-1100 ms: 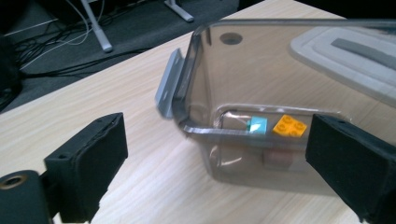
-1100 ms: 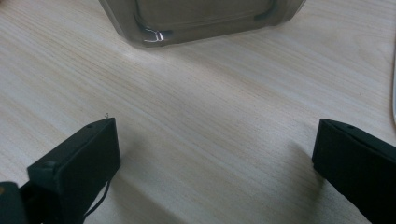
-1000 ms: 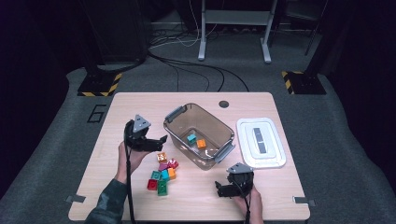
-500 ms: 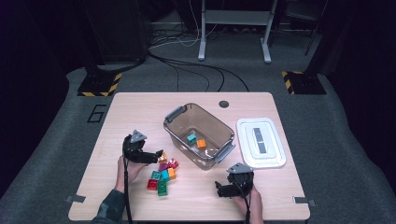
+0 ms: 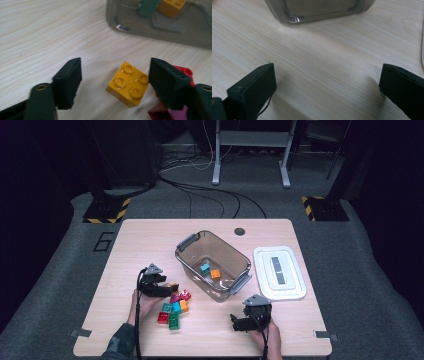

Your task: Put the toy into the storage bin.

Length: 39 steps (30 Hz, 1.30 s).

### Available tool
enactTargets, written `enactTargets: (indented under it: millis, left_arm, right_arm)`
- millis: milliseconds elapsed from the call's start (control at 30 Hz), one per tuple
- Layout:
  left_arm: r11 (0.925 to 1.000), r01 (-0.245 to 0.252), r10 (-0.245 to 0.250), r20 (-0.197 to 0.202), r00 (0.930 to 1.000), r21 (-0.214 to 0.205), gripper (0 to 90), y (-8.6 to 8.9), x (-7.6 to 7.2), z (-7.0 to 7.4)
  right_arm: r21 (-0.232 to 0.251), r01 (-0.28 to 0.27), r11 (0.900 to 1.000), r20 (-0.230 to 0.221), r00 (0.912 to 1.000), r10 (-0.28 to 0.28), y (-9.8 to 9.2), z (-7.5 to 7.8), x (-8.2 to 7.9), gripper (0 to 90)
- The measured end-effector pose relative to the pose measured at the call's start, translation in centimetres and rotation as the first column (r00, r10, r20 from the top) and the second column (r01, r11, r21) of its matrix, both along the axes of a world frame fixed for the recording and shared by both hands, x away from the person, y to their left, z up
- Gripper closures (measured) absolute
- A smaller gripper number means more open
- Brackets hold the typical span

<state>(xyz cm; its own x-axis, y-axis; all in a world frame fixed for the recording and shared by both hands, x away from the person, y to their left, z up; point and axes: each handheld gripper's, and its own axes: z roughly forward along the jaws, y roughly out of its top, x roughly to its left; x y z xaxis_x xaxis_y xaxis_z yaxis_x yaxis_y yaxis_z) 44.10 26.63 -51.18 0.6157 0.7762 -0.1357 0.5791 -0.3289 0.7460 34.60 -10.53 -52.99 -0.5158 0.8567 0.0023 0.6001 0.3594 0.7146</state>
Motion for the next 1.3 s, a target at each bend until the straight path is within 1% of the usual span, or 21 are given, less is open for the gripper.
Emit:
enactTargets:
  millis: [100, 133, 167, 200, 233, 300, 333, 400, 433, 467, 567, 600, 633, 667, 767, 867, 1000, 1067, 1133, 1200, 1300]
  left_arm:
    - [0.9999, 0.011, -0.011, 0.001, 0.9999, -0.005, 37.4, 0.1, 0.0, 0.0]
    - [0.9999, 0.008, -0.008, 0.001, 1.0000, -0.012, 40.5, 0.1, -0.1, 0.0]
    - [1.0000, 0.009, -0.009, 0.005, 0.9999, -0.004, 40.5, 0.1, -0.1, 0.1]
    - [1.0000, -0.002, 0.002, 0.012, 0.9999, -0.007, 41.6, 0.2, -0.1, 0.0]
    - [0.9999, 0.000, 0.001, 0.007, 1.0000, -0.011, 42.3, 0.3, -0.1, 0.0]
    - [0.9996, -0.023, 0.023, 0.009, 0.9997, -0.020, 42.3, 0.6, -0.2, 0.0]
    - [0.9991, -0.040, 0.040, 0.009, 0.9991, -0.016, 42.1, 1.0, -0.3, 0.0]
    - [0.9989, -0.044, 0.044, 0.012, 0.9990, -0.014, 41.7, 1.3, -0.3, 0.0]
    - [0.9983, -0.056, 0.056, 0.010, 0.9984, -0.019, 40.8, 1.5, -0.3, -0.1]
    - [0.9979, -0.064, 0.064, 0.019, 0.9978, -0.012, 39.7, 1.7, -0.3, -0.1]
    - [0.9962, -0.086, 0.086, 0.016, 0.9962, 0.014, 35.6, 2.1, -0.3, 0.1]
    - [0.9952, -0.097, 0.097, 0.024, 0.9950, 0.010, 31.4, 2.1, -0.4, 0.1]
    - [0.9949, -0.101, 0.101, 0.020, 0.9947, 0.001, 31.4, 2.2, -0.5, 0.3]
    - [0.9944, -0.105, 0.105, 0.024, 0.9942, -0.011, 28.7, 2.2, -0.5, 0.4]
    - [0.9948, -0.097, 0.098, 0.023, 0.9950, -0.031, 22.9, 1.8, -0.7, 0.5]
    - [0.9961, -0.086, 0.087, 0.007, 0.9962, -0.019, 22.4, 1.3, -0.7, 0.2]
    - [0.9967, -0.076, 0.076, 0.001, 0.9971, 0.029, 29.3, 0.9, -0.9, -0.4]
    - [0.9964, -0.074, 0.074, 0.002, 0.9972, 0.041, 30.6, 0.9, -1.0, -0.4]
    - [0.9953, -0.081, 0.081, 0.002, 0.9967, 0.053, 38.3, 1.2, -1.2, -0.7]
    - [0.9950, -0.088, 0.088, 0.003, 0.9961, 0.047, 43.1, 1.3, -1.3, -0.9]
    - [0.9950, -0.095, 0.095, -0.001, 0.9955, 0.031, 46.1, 1.8, -1.4, -0.9]
  right_arm:
    - [0.000, 0.000, 1.0000, 0.000, 1.0000, 0.000, 0.0, 0.0, 0.0, 0.1]
    - [0.000, 0.000, 1.0000, 0.000, 1.0000, 0.000, 0.0, 0.0, 0.0, 0.1]
    - [0.000, 0.000, 1.0000, 0.000, 1.0000, 0.000, 0.0, 0.0, 0.0, 0.1]
    - [0.000, 0.000, 1.0000, 0.000, 1.0000, 0.000, 0.0, 0.0, 0.0, 0.2]
    - [0.000, 0.000, 1.0000, 0.000, 1.0000, 0.000, 0.0, 0.0, 0.0, 0.1]
    - [-0.001, 0.000, 1.0000, 0.000, 1.0000, 0.000, 0.0, 0.0, 0.0, 0.1]
    - [-0.001, 0.000, 1.0000, 0.000, 1.0000, 0.000, 0.0, 0.0, 0.0, 0.2]
    - [0.000, 0.000, 1.0000, 0.000, 1.0000, 0.000, 0.0, 0.0, 0.0, 0.2]
    - [0.000, 0.000, 1.0000, 0.000, 1.0000, 0.000, 0.0, 0.0, 0.0, 0.2]
    - [0.000, 0.000, 1.0000, 0.000, 1.0000, 0.000, 0.0, 0.0, 0.0, 0.2]
    - [-0.001, 0.001, 1.0000, 0.000, 1.0000, -0.001, 0.0, 0.0, 0.0, 0.1]
    - [-0.001, 0.000, 1.0000, 0.001, 1.0000, 0.000, 0.0, 0.0, 0.0, 0.1]
    - [-0.001, 0.000, 1.0000, 0.001, 1.0000, 0.000, 0.0, 0.0, 0.0, 0.1]
    - [-0.006, -0.007, 1.0000, 0.001, 1.0000, 0.007, -0.1, 0.0, 0.0, 0.1]
    - [-0.005, -0.006, 1.0000, 0.001, 1.0000, 0.006, 0.0, 0.0, 0.0, 0.1]
    - [-0.005, -0.006, 1.0000, 0.001, 1.0000, 0.006, -0.1, 0.0, 0.0, 0.1]
    - [-0.005, -0.004, 1.0000, 0.000, 1.0000, 0.004, 0.0, 0.0, 0.0, 0.2]
    - [-0.005, -0.004, 1.0000, 0.000, 1.0000, 0.004, 0.0, 0.0, 0.0, 0.2]
    - [-0.007, -0.006, 1.0000, 0.002, 1.0000, 0.006, -0.1, 0.0, 0.0, 0.2]
    - [-0.004, -0.003, 1.0000, -0.001, 1.0000, 0.003, 0.0, 0.0, 0.0, 0.3]
    - [-0.004, -0.005, 1.0000, 0.000, 1.0000, 0.005, 0.0, 0.0, 0.0, 0.4]
